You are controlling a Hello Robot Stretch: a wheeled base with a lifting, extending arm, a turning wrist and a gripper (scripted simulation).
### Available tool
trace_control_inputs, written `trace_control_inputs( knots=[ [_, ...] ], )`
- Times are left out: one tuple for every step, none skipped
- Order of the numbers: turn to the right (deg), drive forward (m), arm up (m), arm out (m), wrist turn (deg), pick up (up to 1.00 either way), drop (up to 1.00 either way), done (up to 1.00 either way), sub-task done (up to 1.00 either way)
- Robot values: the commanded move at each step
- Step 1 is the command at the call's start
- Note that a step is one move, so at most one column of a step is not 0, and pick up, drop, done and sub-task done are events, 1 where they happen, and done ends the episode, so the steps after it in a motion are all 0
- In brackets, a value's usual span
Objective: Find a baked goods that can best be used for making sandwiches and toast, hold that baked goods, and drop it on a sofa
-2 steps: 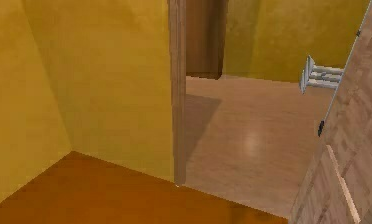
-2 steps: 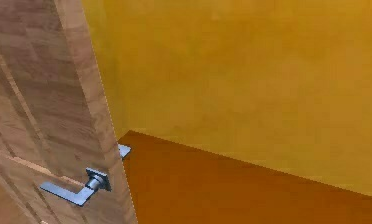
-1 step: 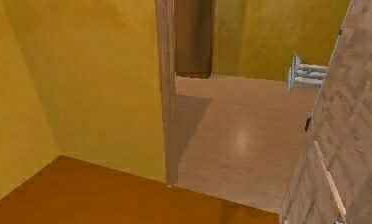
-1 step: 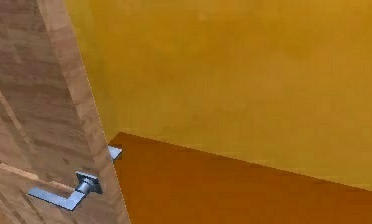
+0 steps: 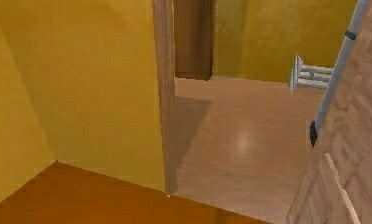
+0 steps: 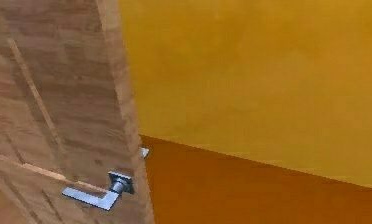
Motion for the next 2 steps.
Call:
trace_control_inputs(
  knots=[
    [12.0, 0.00, 0.00, 0.00, 0.0, 0.00, 0.00, 0.00, 0.00],
    [0.0, 1.00, 0.00, 0.00, 0.0, 0.00, 0.00, 0.00, 0.00]
  ],
)
